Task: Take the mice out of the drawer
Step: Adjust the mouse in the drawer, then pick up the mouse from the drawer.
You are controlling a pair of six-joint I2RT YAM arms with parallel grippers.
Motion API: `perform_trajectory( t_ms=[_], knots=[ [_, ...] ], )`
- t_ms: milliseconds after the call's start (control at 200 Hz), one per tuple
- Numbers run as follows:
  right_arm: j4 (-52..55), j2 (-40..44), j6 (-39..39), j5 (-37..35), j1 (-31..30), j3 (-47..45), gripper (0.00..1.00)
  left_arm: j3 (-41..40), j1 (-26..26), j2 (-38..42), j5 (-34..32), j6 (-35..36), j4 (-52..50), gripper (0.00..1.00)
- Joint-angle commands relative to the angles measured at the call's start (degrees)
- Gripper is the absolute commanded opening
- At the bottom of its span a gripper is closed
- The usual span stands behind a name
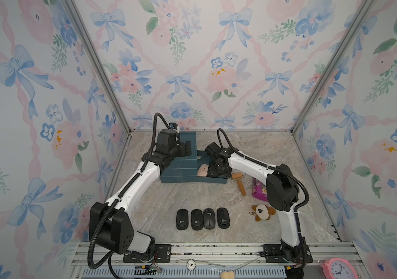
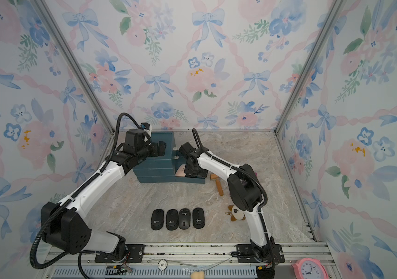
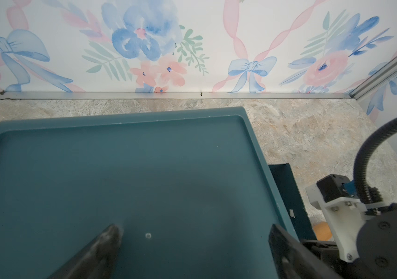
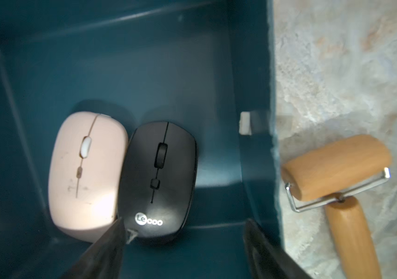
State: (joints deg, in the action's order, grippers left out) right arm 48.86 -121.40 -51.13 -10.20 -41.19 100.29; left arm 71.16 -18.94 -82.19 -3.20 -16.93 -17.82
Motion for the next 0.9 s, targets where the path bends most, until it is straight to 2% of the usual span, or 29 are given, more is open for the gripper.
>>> perform_trajectory(
  t_ms=[0,275,895],
  knots=[
    [0.2,-0.8,0.9,1.3,0.4,-0.4,0.76,0.0,0.4,-1.7,1.0,-0.1,-3.5,0.98],
    [-4.0,-2.1,1.2,3.0,0.7,-0.6,0.77,0.0,0.3,-1.6,0.9,0.1,-3.5,0.98],
    [-0.8,-11.3,1.4,2.5,0.5,7.9,0.74,0.1,0.3,-2.1,0.5,0.4,-3.5,0.98]
  ],
)
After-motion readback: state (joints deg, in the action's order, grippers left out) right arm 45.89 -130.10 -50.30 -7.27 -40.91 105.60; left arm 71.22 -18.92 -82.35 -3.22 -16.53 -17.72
